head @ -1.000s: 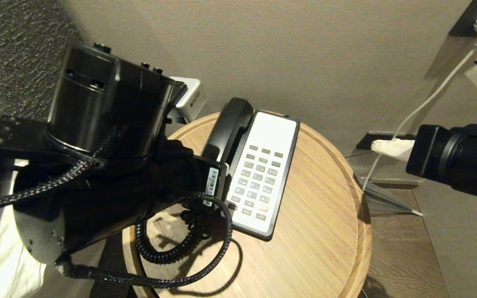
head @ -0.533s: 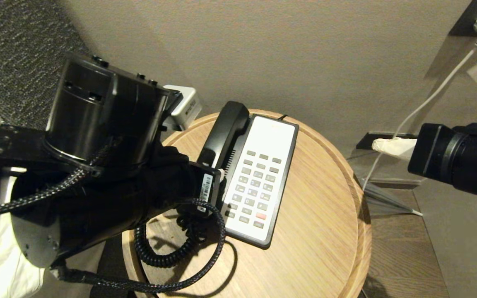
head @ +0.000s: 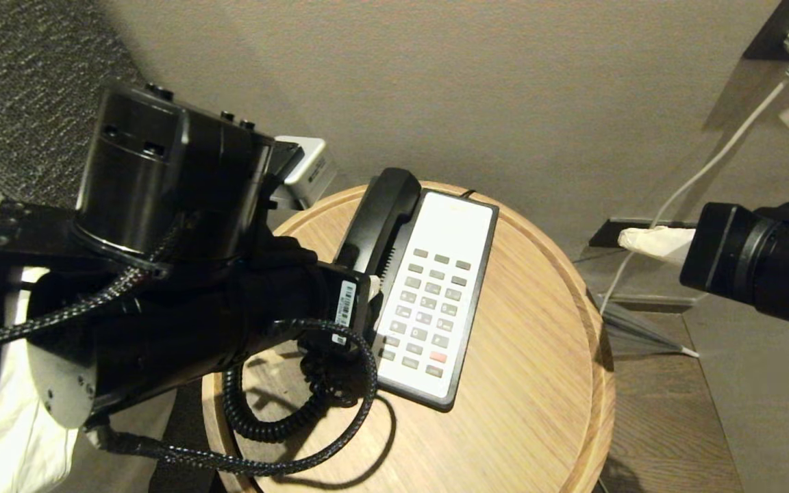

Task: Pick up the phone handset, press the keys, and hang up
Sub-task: Put the handset back, then end the call using the dial pad

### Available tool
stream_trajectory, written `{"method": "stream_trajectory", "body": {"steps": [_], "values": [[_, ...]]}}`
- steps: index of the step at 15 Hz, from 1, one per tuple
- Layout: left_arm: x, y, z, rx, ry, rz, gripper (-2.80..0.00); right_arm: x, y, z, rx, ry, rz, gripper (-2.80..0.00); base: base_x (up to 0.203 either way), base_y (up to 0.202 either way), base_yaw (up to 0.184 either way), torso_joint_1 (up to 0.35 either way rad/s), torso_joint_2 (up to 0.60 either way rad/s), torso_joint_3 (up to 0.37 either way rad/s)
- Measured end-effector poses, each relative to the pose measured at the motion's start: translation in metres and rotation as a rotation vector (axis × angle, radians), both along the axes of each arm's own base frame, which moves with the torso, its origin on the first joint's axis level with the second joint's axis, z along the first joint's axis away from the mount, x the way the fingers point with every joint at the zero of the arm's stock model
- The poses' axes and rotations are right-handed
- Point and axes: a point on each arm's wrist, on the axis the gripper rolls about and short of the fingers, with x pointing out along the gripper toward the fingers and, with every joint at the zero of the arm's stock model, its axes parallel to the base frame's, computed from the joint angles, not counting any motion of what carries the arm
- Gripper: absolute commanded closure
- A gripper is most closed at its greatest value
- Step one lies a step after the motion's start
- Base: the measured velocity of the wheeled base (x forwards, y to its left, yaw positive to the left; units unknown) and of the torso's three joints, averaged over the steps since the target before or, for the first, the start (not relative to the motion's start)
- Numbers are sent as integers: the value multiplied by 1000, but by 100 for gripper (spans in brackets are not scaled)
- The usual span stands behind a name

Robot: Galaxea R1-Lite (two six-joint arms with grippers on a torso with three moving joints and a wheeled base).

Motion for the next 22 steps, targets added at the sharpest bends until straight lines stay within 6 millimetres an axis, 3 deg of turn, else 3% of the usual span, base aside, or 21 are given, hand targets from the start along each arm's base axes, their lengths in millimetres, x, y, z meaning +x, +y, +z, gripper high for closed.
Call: {"method": "stream_trajectory", "body": {"steps": [6, 12, 13, 20, 22], "values": [[2, 3, 1, 2, -10, 14, -280, 0, 0, 0, 0, 0, 2, 0, 0, 0, 0, 0, 0, 0], [-13, 23, 24, -80, -62, 19, -280, 0, 5, -1, -7, 6, 21, 0, 0, 0, 0, 0, 0, 0], [-18, 29, 29, -100, -77, 21, 0, 0, 9, -1, -12, 7, 40, 0, 0, 0, 0, 0, 0, 0], [-58, 84, 58, -280, -154, 81, 0, -10, 67, 7, -13, 32, 282, 0, 0, 0, 0, 0, 0, 0], [-66, 98, 60, -328, -166, 103, 0, -17, 84, 1, -44, 64, 346, 0, 0, 0, 0, 0, 0, 0]]}}
